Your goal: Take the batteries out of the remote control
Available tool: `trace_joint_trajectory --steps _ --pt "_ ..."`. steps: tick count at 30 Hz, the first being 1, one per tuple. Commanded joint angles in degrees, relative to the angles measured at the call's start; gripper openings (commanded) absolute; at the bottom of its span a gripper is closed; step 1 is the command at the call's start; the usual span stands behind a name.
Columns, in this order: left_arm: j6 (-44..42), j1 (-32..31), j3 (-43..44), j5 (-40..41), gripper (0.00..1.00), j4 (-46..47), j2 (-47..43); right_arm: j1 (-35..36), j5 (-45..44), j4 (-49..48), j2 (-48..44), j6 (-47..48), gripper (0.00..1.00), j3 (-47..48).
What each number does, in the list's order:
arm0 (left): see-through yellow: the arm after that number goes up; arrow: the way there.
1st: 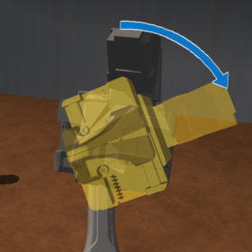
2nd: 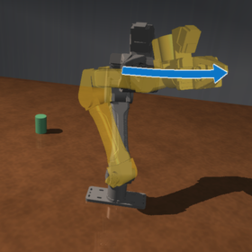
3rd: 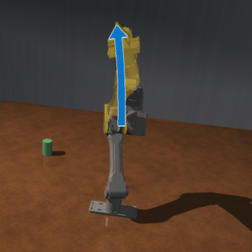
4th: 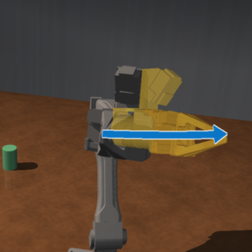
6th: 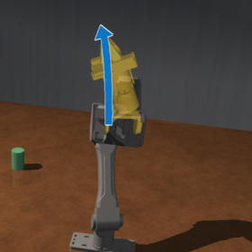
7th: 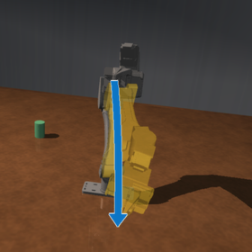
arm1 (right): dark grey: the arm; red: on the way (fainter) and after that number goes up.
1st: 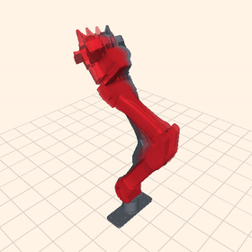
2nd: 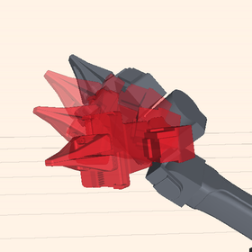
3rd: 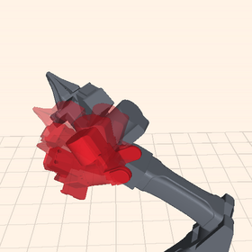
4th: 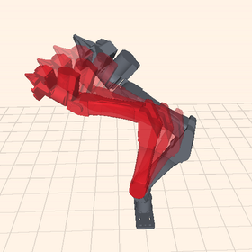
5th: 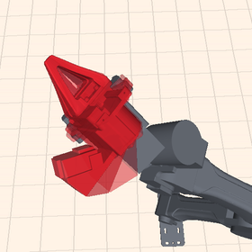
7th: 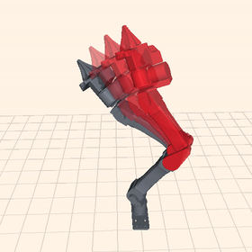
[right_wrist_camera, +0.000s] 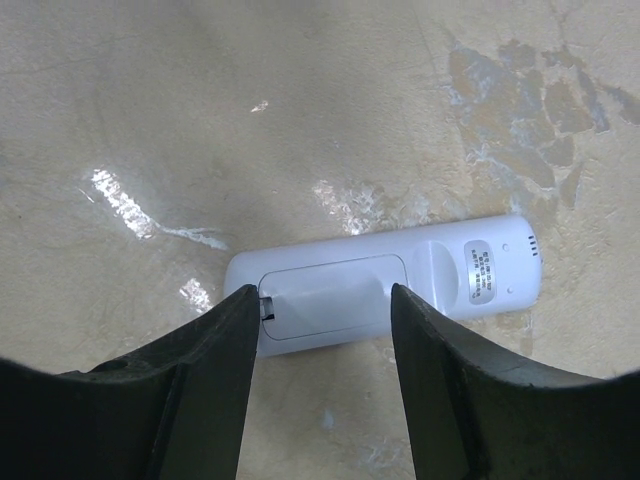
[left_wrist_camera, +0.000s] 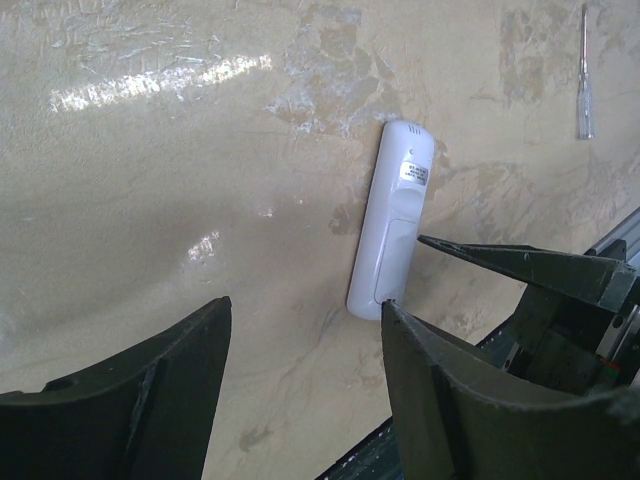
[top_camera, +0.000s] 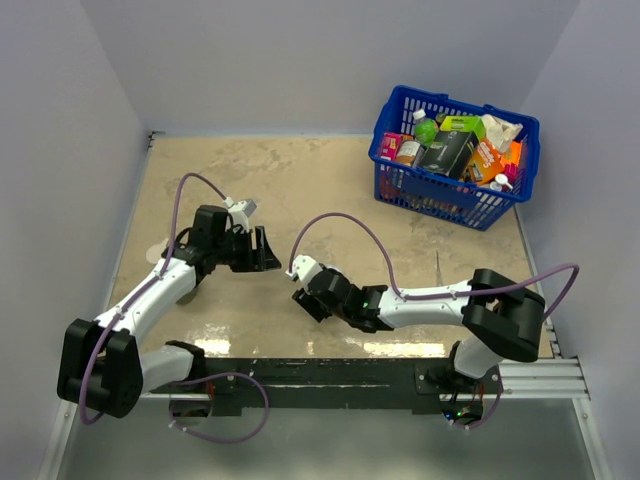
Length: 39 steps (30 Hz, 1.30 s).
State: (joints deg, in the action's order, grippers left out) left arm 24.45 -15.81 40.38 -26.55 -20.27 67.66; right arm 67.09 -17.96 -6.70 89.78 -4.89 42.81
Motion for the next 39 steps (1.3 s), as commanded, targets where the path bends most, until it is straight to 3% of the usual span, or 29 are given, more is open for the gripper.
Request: trace_joint_trajectory --steps 1,39 --pt "-0.6 0.1 -0.2 -0.5 0.66 1.6 -1.2 0.5 -2.3 0.4 0.8 0.8 0.57 2.5" --pt "-0.5 0.1 -0.2 -0.4 0.66 1.6 -1.4 1.4 -5.1 3.1 2.4 0.4 0.52 3.6"
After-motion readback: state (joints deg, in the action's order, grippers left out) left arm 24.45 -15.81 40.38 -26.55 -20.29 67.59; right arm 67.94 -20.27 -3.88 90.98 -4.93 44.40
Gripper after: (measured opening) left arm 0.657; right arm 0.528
